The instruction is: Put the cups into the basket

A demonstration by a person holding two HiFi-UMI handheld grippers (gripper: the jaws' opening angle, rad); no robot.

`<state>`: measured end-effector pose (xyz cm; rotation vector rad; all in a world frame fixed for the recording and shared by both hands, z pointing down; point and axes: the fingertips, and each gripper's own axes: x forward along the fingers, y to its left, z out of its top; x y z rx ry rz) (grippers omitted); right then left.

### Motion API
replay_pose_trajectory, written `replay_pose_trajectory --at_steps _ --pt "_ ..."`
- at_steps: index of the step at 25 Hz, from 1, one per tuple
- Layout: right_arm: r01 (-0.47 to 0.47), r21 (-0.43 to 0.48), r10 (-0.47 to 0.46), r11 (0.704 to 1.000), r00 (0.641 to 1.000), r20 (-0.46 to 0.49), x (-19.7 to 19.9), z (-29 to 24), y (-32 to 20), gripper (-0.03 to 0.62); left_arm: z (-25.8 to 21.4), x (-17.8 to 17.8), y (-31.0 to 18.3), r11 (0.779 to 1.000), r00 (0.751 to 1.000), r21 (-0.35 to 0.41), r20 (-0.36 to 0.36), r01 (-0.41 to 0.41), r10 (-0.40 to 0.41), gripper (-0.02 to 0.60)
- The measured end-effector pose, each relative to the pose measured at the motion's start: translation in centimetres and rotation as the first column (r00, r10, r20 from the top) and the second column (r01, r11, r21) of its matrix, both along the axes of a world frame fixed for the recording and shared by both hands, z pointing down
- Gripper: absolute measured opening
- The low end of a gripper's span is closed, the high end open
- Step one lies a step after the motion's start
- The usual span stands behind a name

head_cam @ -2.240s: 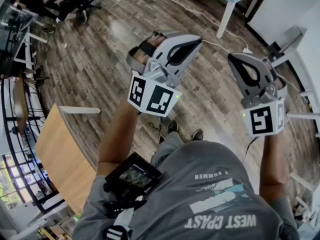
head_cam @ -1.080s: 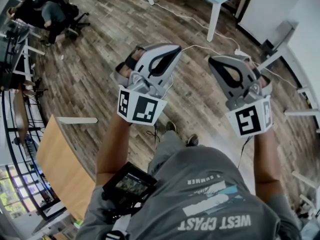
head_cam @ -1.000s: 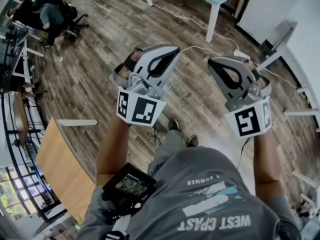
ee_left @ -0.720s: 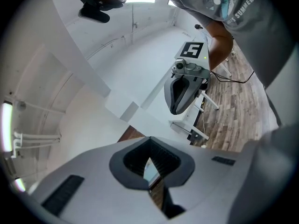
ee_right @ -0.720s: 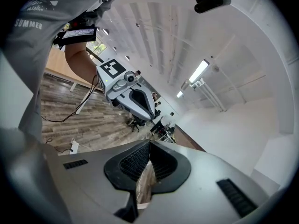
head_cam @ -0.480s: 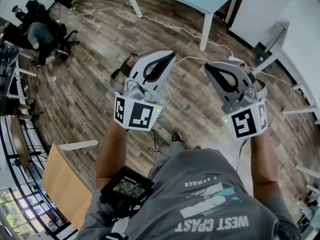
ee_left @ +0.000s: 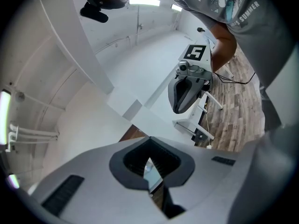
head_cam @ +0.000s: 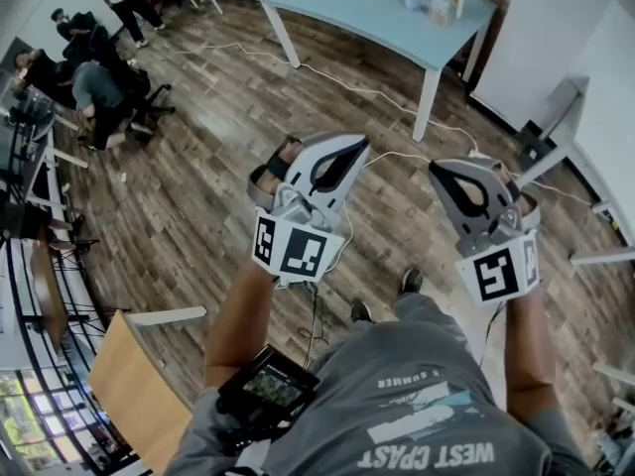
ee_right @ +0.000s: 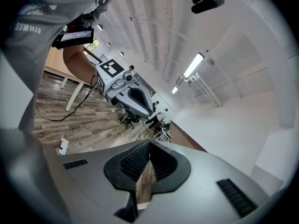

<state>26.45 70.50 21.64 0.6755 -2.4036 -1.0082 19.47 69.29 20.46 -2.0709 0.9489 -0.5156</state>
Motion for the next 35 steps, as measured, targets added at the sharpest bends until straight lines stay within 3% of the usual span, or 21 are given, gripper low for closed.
replay_pose_trajectory --at_steps 13,19,25,35 --pt "0.124 0.020 -0.124 0.992 0.992 0.038 3.8 -1.4 -10.0 0.015 -1.0 4.0 -9.4 0.993 0.993 0.006 -0.004 0.122 -0.122 0.000" --pt "0.150 0.013 -0.150 0.989 0.987 0.050 4.4 -1.3 -13.1 0.014 -1.2 5.4 -12.5 0.991 0.991 0.004 0.019 0.134 -0.134 0.002" --pt "0.137 -0.005 -0.137 0.991 0.990 0.034 3.1 -0.4 -16.8 0.015 -0.6 4.1 -16.1 0.992 0.991 -0.010 0.025 0.128 -0.128 0.001" --pt "0.064 0.015 -0.064 0.998 0.998 -0.027 -1.9 0.3 -23.6 0.015 -0.3 -1.1 -22.8 0.997 0.997 0.001 -0.006 0.073 -0.073 0.001"
